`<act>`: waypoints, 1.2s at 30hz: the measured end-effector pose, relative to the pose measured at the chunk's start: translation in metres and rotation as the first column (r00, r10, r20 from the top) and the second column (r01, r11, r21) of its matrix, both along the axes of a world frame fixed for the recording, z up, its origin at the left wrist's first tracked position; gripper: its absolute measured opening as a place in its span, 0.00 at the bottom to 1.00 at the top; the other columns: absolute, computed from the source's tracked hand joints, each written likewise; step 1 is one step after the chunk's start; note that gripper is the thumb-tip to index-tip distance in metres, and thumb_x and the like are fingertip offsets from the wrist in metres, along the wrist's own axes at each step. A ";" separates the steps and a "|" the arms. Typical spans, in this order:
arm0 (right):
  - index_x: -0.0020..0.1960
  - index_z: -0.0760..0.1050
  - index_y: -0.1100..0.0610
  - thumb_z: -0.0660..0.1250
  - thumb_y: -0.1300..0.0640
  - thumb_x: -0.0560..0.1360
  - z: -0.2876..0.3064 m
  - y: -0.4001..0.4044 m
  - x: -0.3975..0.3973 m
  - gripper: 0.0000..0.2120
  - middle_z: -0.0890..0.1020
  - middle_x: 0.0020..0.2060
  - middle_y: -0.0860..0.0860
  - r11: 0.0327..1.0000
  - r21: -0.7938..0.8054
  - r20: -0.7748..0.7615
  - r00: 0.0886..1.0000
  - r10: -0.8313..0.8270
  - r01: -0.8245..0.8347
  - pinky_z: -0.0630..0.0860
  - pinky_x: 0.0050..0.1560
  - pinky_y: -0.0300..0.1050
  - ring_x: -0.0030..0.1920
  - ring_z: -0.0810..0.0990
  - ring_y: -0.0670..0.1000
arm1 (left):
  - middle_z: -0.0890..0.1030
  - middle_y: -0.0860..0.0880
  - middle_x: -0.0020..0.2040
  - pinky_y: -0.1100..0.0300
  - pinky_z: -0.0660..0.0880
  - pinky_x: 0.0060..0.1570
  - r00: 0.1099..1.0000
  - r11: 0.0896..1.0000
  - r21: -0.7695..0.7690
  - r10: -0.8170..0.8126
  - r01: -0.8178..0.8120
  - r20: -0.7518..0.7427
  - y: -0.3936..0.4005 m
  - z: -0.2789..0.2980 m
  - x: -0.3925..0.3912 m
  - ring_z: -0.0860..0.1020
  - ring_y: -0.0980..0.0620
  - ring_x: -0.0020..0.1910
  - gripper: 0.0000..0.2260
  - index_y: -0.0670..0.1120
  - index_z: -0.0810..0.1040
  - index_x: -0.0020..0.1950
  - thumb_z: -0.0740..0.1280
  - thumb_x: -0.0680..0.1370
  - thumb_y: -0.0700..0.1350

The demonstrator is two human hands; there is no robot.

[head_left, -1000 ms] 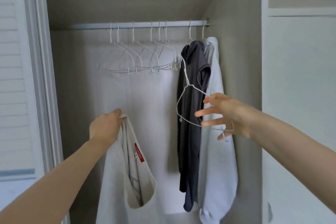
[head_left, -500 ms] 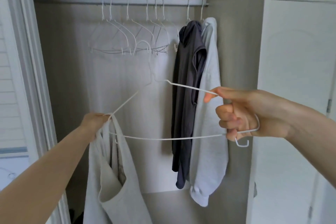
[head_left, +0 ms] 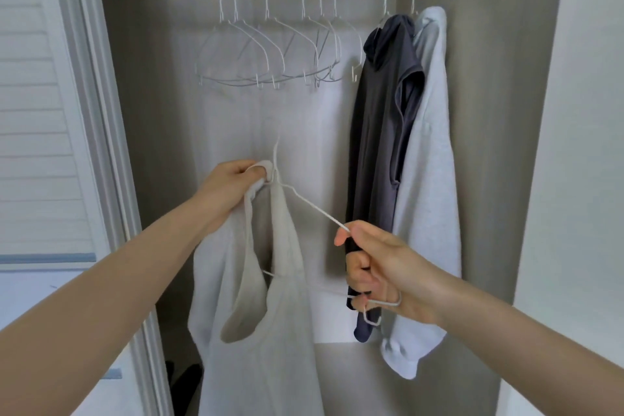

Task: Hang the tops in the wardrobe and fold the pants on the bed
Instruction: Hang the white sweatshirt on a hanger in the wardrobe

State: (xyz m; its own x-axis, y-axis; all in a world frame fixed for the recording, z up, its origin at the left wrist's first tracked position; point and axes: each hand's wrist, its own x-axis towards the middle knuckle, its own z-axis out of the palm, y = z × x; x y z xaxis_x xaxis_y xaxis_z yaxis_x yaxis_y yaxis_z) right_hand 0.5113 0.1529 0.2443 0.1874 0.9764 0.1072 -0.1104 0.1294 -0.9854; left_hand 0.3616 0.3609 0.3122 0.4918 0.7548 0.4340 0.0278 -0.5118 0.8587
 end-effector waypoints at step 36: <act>0.52 0.77 0.52 0.56 0.48 0.81 0.011 0.004 0.036 0.12 0.76 0.34 0.54 0.973 0.214 0.390 0.905 -0.171 0.092 0.80 0.47 0.60 0.35 0.75 0.49 | 0.75 0.52 0.30 0.64 0.67 0.38 0.996 0.877 0.480 0.067 -0.030 -0.061 -0.022 0.029 0.020 0.72 0.60 0.32 0.18 0.41 0.82 0.42 0.61 0.82 0.52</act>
State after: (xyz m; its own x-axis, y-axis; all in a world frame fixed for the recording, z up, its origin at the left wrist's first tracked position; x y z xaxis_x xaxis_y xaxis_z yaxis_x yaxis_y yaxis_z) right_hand 0.5477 0.1571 0.2555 0.2143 0.9007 0.3779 0.3219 0.3002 -0.8979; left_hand 0.3812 0.3392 0.3416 0.5044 0.4882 0.7122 0.1166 -0.8557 0.5041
